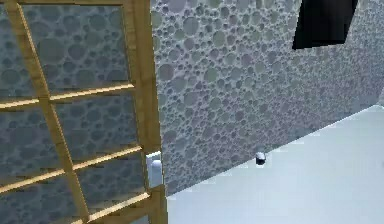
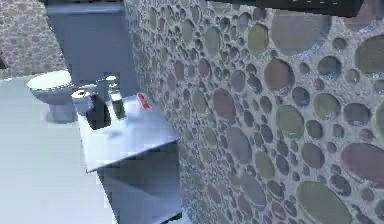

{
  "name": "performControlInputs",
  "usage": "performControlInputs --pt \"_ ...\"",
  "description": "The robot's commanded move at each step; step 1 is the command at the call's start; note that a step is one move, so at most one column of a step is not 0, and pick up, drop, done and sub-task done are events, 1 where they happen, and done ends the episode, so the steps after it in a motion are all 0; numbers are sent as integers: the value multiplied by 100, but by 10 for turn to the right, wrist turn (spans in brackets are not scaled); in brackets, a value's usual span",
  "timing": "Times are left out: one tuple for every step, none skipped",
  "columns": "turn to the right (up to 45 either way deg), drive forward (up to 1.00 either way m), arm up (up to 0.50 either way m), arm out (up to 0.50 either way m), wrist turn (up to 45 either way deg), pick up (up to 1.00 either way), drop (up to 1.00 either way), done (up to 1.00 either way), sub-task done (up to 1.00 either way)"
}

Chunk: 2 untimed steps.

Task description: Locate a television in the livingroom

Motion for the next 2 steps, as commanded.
performControlInputs --pt "-450 0 0 0 0 0 0 0 0" --pt "-270 0 0 0 0 0 0 0 0"
